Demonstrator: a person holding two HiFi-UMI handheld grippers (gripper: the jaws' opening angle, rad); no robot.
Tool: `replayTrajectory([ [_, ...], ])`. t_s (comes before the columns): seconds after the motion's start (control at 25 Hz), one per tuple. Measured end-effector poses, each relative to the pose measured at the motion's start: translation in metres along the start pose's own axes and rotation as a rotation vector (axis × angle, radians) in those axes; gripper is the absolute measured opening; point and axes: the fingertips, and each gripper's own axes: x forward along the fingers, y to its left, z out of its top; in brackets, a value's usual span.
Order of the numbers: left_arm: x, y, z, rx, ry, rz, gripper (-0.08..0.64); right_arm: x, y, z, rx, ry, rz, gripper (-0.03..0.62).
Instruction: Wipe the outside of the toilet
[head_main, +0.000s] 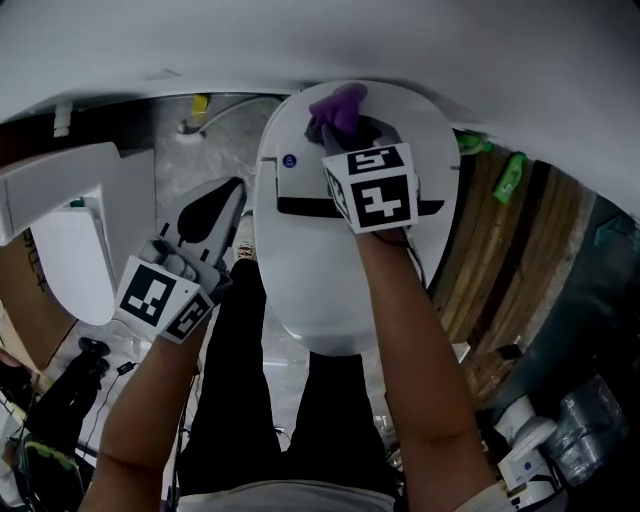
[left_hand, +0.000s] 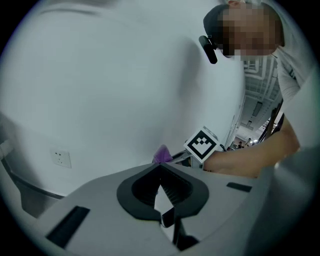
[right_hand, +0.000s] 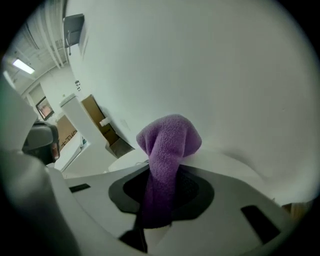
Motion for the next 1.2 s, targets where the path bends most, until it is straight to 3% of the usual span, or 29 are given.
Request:
replayTrajectory([
  [0.2, 0.027, -0.030, 0.002, 0.023, 0.013, -0.046, 0.006, -0.020, -0.064, -0.011, 0.114, -0.033, -0.058, 0.095],
  [0.48, 0.073, -0.077, -0.003, 0.057, 0.046, -0.115, 0.006, -0.066, -0.146, -0.067, 0.278, -0.055, -0.146, 0.095],
  [0.6, 0.091, -0.098, -0.007, 0.070, 0.058, -0.145, 0.006, -0.083, -0.163, -0.094, 0.305, -0.047, -0.174, 0.094],
  [0.92, 0.115, -0.138, -0.009, 0.063, 0.050, -0.180, 0.006, -0.094, -0.123, -0.114, 0.268, -0.033, -0.148, 0.092],
  [1.2, 0.090, -0.110, -0.010, 0.051, 0.039, -0.145, 0.006, -0.071, -0.047, -0.084, 0.155, -0.030, -0.078, 0.092],
])
